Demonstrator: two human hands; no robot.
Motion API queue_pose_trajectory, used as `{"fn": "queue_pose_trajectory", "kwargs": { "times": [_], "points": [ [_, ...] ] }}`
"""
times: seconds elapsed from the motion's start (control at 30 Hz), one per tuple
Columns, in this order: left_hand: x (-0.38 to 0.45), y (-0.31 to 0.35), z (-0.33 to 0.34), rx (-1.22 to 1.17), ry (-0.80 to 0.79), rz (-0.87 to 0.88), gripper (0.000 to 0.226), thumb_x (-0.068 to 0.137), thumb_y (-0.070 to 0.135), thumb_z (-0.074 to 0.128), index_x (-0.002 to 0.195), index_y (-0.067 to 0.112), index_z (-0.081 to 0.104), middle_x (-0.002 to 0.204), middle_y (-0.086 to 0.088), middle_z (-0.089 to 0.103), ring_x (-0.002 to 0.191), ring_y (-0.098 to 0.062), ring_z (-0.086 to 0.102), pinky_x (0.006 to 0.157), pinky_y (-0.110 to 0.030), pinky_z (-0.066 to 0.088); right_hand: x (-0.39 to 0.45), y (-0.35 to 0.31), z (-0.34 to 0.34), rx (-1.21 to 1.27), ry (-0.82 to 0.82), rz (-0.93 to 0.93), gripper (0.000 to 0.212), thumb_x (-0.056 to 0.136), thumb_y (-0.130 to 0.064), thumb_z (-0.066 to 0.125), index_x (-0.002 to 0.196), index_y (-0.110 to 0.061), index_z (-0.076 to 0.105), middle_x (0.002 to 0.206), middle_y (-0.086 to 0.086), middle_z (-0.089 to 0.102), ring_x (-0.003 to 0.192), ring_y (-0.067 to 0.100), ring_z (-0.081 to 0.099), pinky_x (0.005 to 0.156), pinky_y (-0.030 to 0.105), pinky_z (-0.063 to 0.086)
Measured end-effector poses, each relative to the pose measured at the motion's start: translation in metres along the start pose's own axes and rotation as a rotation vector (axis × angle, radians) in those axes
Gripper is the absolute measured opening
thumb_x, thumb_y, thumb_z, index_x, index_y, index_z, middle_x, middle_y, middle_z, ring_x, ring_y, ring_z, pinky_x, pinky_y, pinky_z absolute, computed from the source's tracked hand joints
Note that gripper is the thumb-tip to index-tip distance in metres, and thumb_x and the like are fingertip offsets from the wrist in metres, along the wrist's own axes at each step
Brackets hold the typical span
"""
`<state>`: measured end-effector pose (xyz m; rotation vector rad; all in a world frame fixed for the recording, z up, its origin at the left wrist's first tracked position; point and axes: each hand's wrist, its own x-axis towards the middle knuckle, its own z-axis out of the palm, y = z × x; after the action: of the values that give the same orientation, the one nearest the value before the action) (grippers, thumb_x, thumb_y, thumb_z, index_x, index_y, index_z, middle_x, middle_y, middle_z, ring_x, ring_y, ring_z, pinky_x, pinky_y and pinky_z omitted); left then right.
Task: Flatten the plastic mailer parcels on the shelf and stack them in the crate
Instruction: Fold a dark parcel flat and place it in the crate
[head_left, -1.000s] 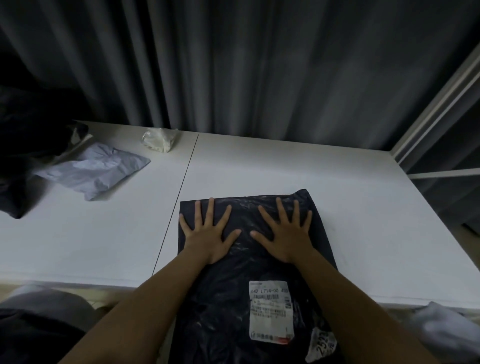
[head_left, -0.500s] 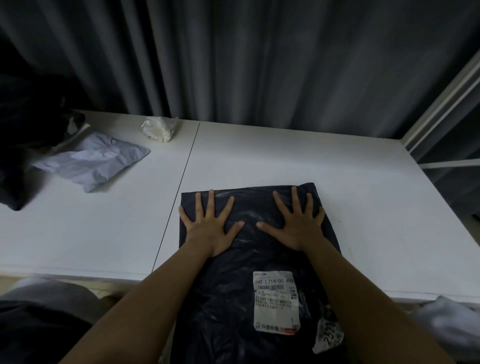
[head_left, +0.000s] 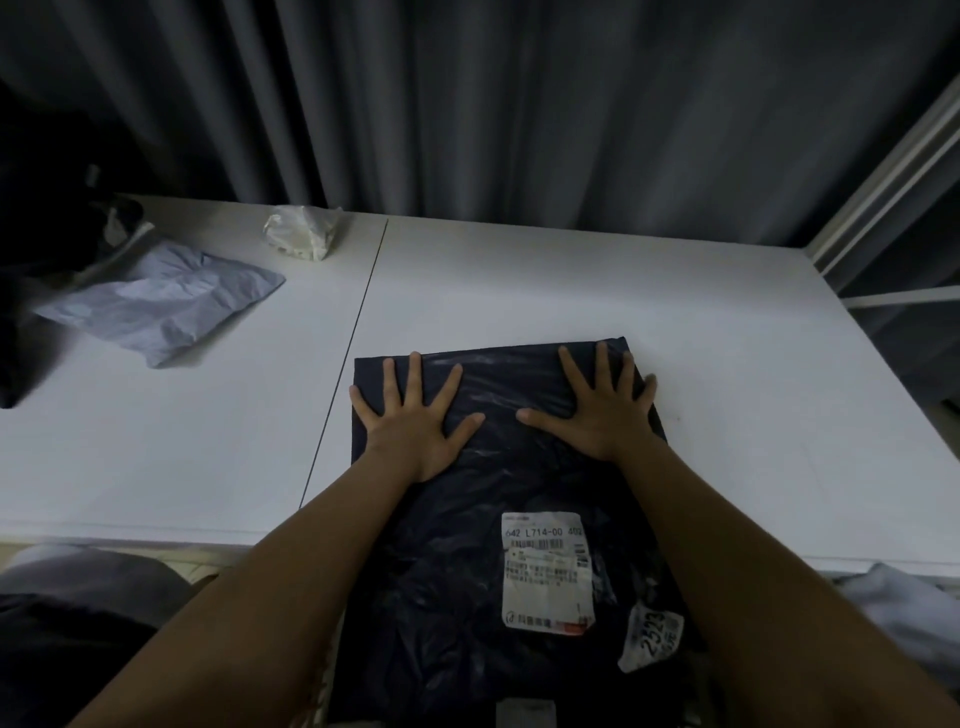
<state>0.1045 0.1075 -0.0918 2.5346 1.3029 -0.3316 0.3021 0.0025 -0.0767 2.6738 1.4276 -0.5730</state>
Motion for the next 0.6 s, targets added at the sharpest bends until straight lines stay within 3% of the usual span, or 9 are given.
{"fn": "queue_pose_trajectory", "kwargs": {
  "times": [0.13, 0.3, 0.47, 0.6],
  "points": [
    [0.010, 0.000, -0.004, 0.027, -0.003, 0.030, 0.075, 0.083, 0.080, 0.011, 0.144, 0.049, -0.020, 0.155, -0.002, -0.031, 0.141, -0.033, -0.030, 0.103, -0.069, -0.014, -0.023, -0.013, -0.008, 0.057, 0.035, -0.130, 0.097, 0.064, -0.092, 0.018, 0.144, -0.050, -0.018, 0.153, -0.001, -0.035, 0.138, 0.033, -0.035, 0.109, 0.060, -0.020],
    [0.036, 0.001, -0.020, 0.036, -0.030, 0.053, 0.076, 0.082, 0.081, 0.012, 0.144, 0.049, -0.020, 0.154, -0.002, -0.031, 0.140, -0.032, -0.030, 0.105, -0.070, -0.013, -0.065, -0.018, 0.010, -0.038, -0.171, -0.189, 0.090, 0.064, -0.093, 0.013, 0.139, -0.057, -0.021, 0.147, -0.008, -0.042, 0.134, 0.034, -0.040, 0.106, 0.064, -0.021],
    [0.040, 0.010, -0.031, 0.111, 0.047, 0.029, 0.079, 0.083, 0.079, 0.013, 0.146, 0.044, -0.019, 0.155, -0.005, -0.030, 0.140, -0.035, -0.029, 0.107, -0.070, -0.010, -0.057, -0.019, 0.035, -0.030, -0.061, -0.145, 0.087, 0.066, -0.093, 0.016, 0.133, -0.060, -0.029, 0.146, -0.008, -0.042, 0.135, 0.038, -0.037, 0.105, 0.067, -0.020],
    [0.013, 0.022, -0.034, -0.043, -0.064, 0.056, 0.074, 0.086, 0.077, 0.010, 0.147, 0.044, -0.016, 0.156, -0.001, -0.028, 0.141, -0.034, -0.028, 0.107, -0.066, -0.015, -0.036, -0.021, 0.030, -0.022, -0.017, -0.089, 0.088, 0.067, -0.093, 0.016, 0.136, -0.059, -0.025, 0.153, -0.004, -0.034, 0.137, 0.038, -0.035, 0.104, 0.068, -0.020]
  ]
}}
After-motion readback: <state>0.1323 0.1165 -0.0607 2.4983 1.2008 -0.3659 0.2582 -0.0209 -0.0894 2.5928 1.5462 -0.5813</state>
